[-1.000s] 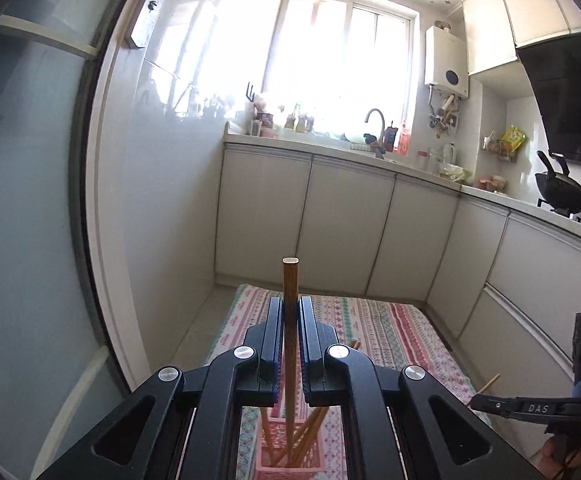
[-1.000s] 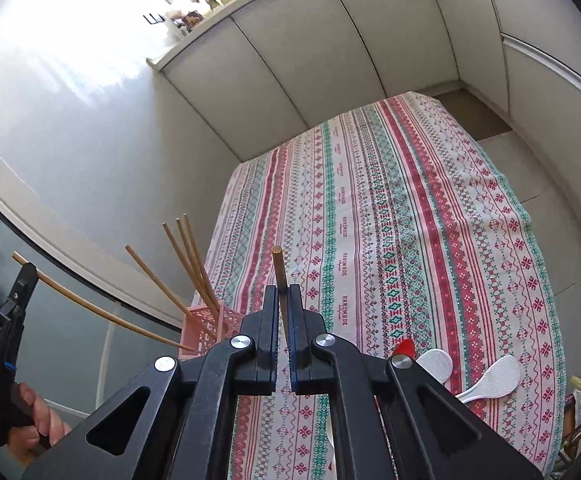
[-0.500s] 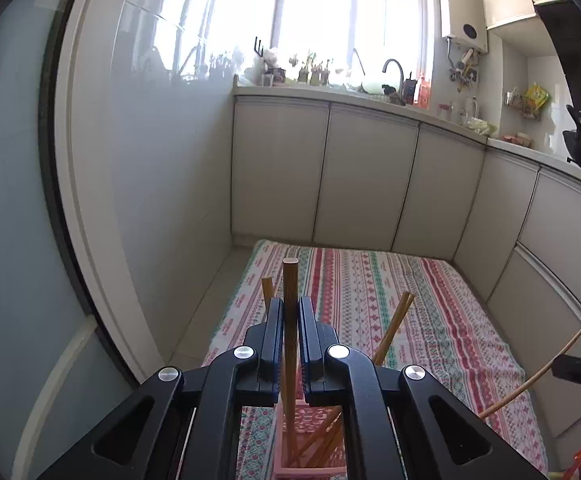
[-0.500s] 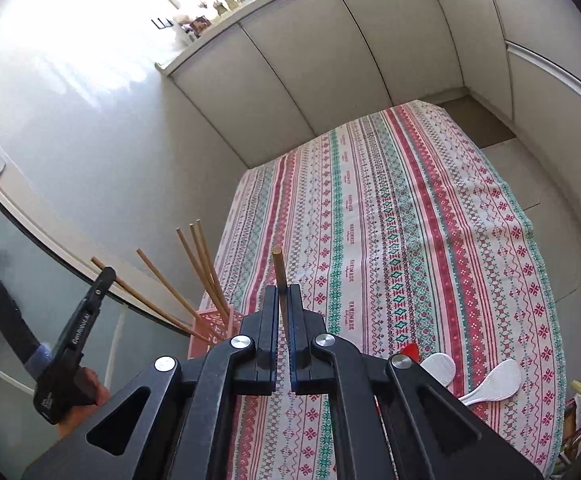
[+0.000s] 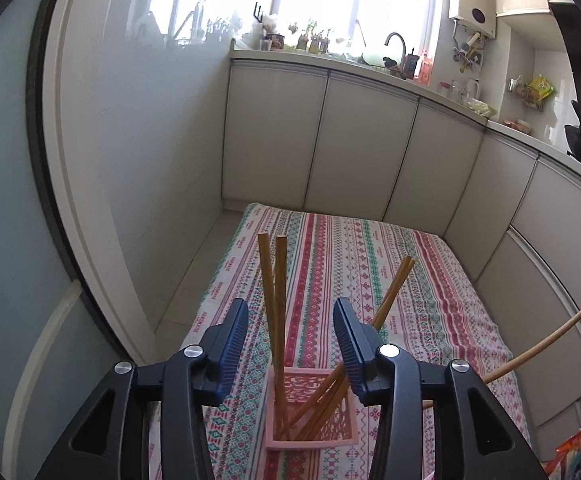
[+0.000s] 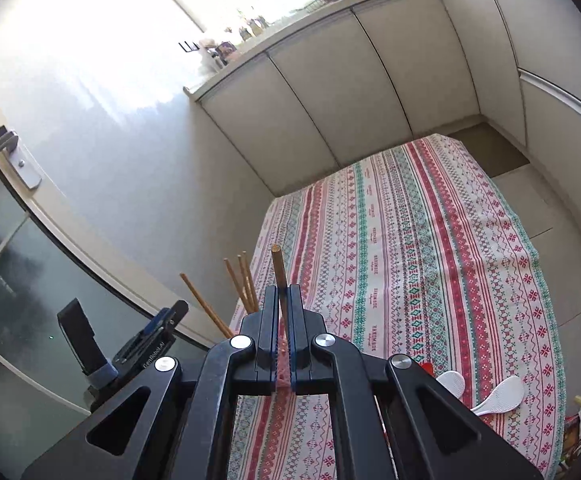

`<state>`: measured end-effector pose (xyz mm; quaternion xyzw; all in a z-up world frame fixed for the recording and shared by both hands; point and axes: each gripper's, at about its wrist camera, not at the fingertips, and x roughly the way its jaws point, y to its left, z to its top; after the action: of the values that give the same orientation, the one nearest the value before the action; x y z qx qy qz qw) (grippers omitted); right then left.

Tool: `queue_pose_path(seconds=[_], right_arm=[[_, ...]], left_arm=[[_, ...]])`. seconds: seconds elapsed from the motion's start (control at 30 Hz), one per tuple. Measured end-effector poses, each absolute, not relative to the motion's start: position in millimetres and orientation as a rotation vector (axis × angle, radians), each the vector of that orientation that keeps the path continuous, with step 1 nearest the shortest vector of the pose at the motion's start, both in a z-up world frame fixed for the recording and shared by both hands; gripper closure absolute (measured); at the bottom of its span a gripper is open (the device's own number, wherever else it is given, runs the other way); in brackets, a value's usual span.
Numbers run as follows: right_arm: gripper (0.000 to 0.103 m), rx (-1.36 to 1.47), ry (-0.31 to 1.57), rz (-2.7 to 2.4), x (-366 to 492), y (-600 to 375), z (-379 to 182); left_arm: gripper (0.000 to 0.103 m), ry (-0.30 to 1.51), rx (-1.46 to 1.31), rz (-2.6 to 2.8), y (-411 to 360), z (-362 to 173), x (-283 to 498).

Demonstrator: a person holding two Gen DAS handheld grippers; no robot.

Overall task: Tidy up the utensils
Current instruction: 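Carry the right gripper's chopstick above the pink basket and align it upright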

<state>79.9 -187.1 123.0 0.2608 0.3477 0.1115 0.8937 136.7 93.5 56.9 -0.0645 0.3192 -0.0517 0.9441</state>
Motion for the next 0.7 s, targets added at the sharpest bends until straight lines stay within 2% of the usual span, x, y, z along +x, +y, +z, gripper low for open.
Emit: queue_pose_path(seconds=[0.1,0.17,0.23,0.3,0.6,0.7], right_arm=[[0.100,0.551,0.700,0.269,79,-180,135],[0.100,0.547,0.691,0.292,82,-171,140],[0.100,0.538,0.695,0.315,87,-158,142],[0.103,0.518,0.706,0.329,93,-143,140],[0.103,0.448,0.750,0.284,116,-114,122],[0.101,0.444,0.857,0.239,139,-121,96]], left_arm=[[0.041,0.715,-0.159,-0.084,101,56,131],[0.039,0.745,-0.155,-0.069,104,53,126],[0.032,0.766,-0.141,-0.051,109,50,120],[0.030,0.780,-0.136,-0.036,113,46,115],[0.030,0.826,-0.145,-0.064,129,30,116],[0.030,0.852,-0.172,-0.087,134,30,118]])
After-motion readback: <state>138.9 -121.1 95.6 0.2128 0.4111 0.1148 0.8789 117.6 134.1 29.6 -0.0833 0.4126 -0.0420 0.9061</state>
